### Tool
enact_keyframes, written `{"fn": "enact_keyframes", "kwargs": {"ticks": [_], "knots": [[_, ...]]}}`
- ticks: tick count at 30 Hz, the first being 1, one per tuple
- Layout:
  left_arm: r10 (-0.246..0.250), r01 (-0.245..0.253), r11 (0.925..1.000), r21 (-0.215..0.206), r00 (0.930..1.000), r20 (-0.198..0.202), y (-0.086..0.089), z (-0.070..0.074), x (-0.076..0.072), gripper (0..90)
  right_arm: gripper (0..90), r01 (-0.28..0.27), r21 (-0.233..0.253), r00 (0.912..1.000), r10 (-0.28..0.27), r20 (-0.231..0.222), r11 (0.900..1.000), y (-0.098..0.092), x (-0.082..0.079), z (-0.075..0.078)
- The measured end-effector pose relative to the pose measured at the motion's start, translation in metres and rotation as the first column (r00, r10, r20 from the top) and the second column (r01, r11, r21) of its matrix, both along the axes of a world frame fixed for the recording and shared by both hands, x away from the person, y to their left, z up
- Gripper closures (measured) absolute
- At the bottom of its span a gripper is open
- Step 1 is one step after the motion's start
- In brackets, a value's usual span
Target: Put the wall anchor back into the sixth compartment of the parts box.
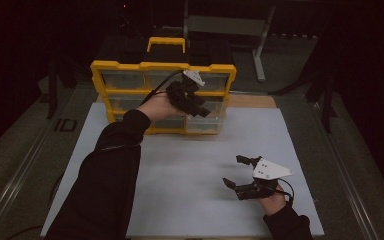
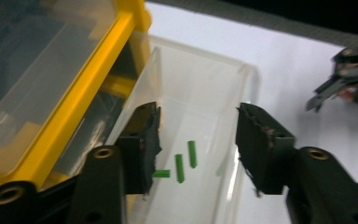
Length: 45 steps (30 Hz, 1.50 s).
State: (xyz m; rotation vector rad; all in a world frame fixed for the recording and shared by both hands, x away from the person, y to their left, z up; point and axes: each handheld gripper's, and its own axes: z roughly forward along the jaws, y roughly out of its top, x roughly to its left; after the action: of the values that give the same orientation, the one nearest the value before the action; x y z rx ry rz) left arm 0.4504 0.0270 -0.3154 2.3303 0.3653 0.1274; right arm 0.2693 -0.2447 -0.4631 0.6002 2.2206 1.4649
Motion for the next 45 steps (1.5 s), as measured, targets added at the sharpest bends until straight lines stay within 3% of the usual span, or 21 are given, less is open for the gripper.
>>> {"fn": "enact_keyframes", "kwargs": {"ticks": [2,3,6,9,14,23,27,38,39,45], "knots": [[0.000,0.000,0.9999,-0.010,1.0000,-0.003,0.002,0.002,-0.002,33.3,14.1,0.001,0.000,1.0000,-0.001,0.000,1.000,0.000,0.000,0.000],[0.016,-0.016,0.9998,-0.013,0.9999,0.001,0.005,0.004,-0.006,21.5,14.1,0.002,0.003,1.0000,-0.002,0.001,1.000,0.000,0.000,0.001],[0.029,-0.029,0.9996,-0.001,0.9996,0.005,0.010,0.004,-0.009,9.9,14.1,0.003,0.001,1.0000,-0.003,0.002,1.000,0.000,0.000,0.001],[0.026,-0.026,0.9997,0.001,0.9995,-0.017,0.018,0.002,-0.011,0.0,14.1,0.002,0.000,1.0000,-0.002,0.002,1.000,0.000,0.000,0.001],[0.047,-0.047,0.9988,-0.011,0.9989,-0.008,0.030,0.002,-0.020,0.0,14.1,0.006,0.000,1.0000,-0.006,0.002,1.000,0.000,0.000,0.001],[0.071,-0.069,0.9968,-0.040,0.9958,0.058,0.052,-0.002,-0.044,0.0,14.1,0.005,-0.003,1.0000,-0.005,0.008,1.000,0.000,-0.002,0.002],[0.106,-0.101,0.9932,-0.058,0.9907,0.085,0.062,-0.006,-0.051,0.0,14.1,0.009,-0.001,0.9999,-0.009,0.012,1.000,0.000,-0.002,0.003],[0.149,-0.138,0.9839,-0.113,0.9849,0.089,0.092,-0.024,-0.081,0.0,14.1,0.004,-0.008,0.9999,-0.004,0.017,1.000,0.002,-0.003,0.004],[0.166,-0.154,0.9791,-0.133,0.9824,0.085,0.100,-0.029,-0.088,0.0,14.2,0.004,-0.008,0.9998,-0.004,0.018,1.000,0.002,-0.003,0.004],[0.204,-0.190,0.9694,-0.155,0.9761,0.076,0.117,-0.049,-0.105,0.0,14.1,0.004,-0.008,0.9999,-0.004,0.015,1.000,0.002,-0.002,0.003]]}}
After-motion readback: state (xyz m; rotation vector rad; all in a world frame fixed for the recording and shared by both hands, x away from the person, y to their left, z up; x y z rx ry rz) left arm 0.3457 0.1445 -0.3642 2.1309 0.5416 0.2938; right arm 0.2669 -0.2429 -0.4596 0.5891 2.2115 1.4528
